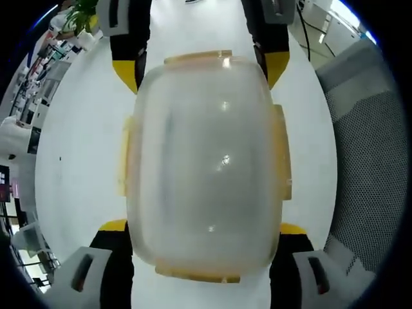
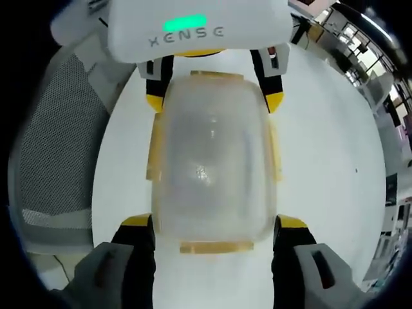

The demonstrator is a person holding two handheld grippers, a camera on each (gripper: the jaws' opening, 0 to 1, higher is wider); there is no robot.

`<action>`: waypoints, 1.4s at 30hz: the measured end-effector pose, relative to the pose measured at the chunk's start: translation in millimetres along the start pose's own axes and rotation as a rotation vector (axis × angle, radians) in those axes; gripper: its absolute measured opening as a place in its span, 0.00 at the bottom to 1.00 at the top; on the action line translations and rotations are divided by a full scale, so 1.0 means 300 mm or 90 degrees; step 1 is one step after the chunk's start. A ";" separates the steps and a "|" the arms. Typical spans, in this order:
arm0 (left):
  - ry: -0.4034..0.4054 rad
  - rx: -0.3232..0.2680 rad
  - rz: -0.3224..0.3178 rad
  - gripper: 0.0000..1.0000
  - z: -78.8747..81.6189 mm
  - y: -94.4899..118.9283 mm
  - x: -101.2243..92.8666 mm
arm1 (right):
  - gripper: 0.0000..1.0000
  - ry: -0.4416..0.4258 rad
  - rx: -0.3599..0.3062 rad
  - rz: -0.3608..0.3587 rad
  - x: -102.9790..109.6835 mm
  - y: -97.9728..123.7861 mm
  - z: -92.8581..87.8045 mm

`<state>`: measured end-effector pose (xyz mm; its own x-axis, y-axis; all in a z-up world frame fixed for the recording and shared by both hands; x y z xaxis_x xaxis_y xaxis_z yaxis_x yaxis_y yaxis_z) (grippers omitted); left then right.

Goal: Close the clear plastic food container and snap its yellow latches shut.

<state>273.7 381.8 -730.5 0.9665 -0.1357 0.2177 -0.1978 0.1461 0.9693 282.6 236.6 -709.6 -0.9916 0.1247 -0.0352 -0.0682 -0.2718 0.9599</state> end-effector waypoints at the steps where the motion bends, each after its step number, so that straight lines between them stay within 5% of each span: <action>1: 0.001 0.001 0.000 0.86 -0.004 0.000 -0.001 | 0.72 0.002 0.000 0.001 0.001 -0.002 0.006; 24: 0.040 0.027 -0.002 0.86 -0.078 0.009 0.002 | 0.72 0.044 0.013 0.008 -0.034 -0.029 0.092; 42: 0.017 0.047 0.003 0.87 -0.133 -0.002 0.053 | 0.72 0.016 0.010 -0.001 -0.067 -0.046 0.143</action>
<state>295.7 418.7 -732.1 0.9695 -0.1081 0.2197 -0.2127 0.0731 0.9744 308.3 278.9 -710.3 -0.9939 0.1018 -0.0436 -0.0686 -0.2564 0.9641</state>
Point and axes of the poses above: the point that each gripper's makers call its tool centre point, and the gripper's own axes: y roughly backward along the fingers, x roughly to its left, z roughly out of its top, the point moved 10 cm from there along y, roughly backward along the fingers, and after that the axes turned 12 degrees about -y, right-handed, at the moved point
